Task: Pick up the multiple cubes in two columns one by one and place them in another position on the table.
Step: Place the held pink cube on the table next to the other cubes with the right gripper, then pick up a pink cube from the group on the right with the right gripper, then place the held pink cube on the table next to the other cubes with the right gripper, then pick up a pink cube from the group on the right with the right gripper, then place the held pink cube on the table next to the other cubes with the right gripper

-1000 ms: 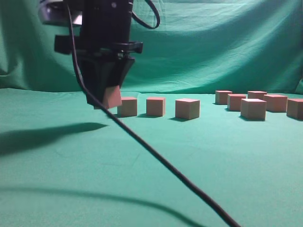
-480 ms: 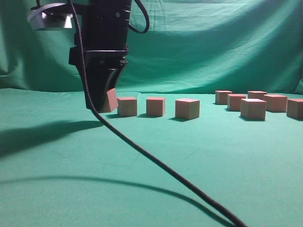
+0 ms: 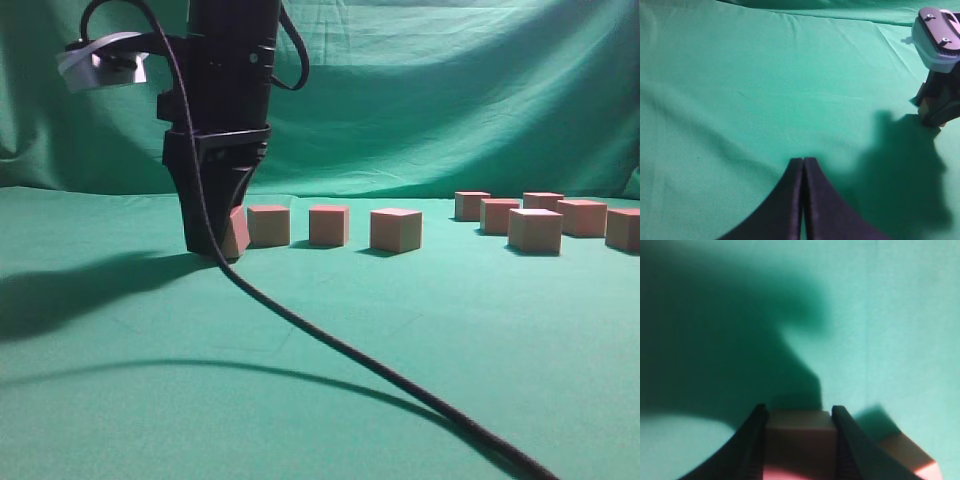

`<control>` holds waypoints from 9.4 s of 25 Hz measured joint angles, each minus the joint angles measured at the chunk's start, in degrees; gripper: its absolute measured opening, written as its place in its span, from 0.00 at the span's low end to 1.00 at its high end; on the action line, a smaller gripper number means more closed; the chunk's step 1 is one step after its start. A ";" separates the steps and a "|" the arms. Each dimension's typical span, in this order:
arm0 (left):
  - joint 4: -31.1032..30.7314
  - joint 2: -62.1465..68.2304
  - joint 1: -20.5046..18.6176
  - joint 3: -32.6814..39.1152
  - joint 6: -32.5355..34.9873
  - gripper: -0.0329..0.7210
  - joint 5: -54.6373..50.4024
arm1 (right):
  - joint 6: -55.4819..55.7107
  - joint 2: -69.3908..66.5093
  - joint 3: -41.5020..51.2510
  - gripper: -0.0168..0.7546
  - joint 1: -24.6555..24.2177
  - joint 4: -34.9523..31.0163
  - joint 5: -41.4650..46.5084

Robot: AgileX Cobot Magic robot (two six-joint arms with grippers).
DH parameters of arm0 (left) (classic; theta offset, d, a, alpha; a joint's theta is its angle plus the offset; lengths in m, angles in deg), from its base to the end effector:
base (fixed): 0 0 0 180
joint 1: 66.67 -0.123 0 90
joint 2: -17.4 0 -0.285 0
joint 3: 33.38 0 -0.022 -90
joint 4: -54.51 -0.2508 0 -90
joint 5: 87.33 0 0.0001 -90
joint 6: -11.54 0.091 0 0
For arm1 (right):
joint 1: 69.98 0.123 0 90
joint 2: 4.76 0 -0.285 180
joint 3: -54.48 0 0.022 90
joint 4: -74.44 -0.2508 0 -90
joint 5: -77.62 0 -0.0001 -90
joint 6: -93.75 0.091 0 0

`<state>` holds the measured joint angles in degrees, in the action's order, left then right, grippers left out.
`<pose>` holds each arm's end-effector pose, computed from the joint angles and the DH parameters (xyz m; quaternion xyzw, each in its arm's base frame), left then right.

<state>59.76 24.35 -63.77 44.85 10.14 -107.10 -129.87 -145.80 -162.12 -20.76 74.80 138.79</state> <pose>0.0528 -0.0055 0.1770 -0.0144 0.7925 -0.0613 0.6066 0.3221 0.3726 0.1728 -0.7195 0.6831 0.0032 0.1252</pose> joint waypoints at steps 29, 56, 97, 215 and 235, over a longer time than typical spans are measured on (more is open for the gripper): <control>0.00 0.00 0.00 0.00 0.00 0.04 0.00 | 16.23 7.85 -15.12 0.71 -0.49 -1.87 9.89; 0.00 0.00 0.00 0.00 0.00 0.04 0.00 | 57.85 32.63 39.77 0.71 -25.68 2.80 -12.61; 0.00 0.00 0.00 0.00 0.00 0.04 0.00 | 54.95 28.05 27.85 0.36 -7.57 4.51 -8.24; 0.00 0.00 0.00 0.00 0.00 0.04 0.00 | 34.95 34.45 35.25 0.36 -26.36 -2.57 -10.06; 0.00 0.00 0.00 0.00 0.00 0.04 0.00 | 12.91 23.13 37.10 0.36 -4.04 -7.85 -15.77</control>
<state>59.76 24.35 -63.77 44.85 10.14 -107.10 -116.96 -122.68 -125.03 -24.80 66.95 123.02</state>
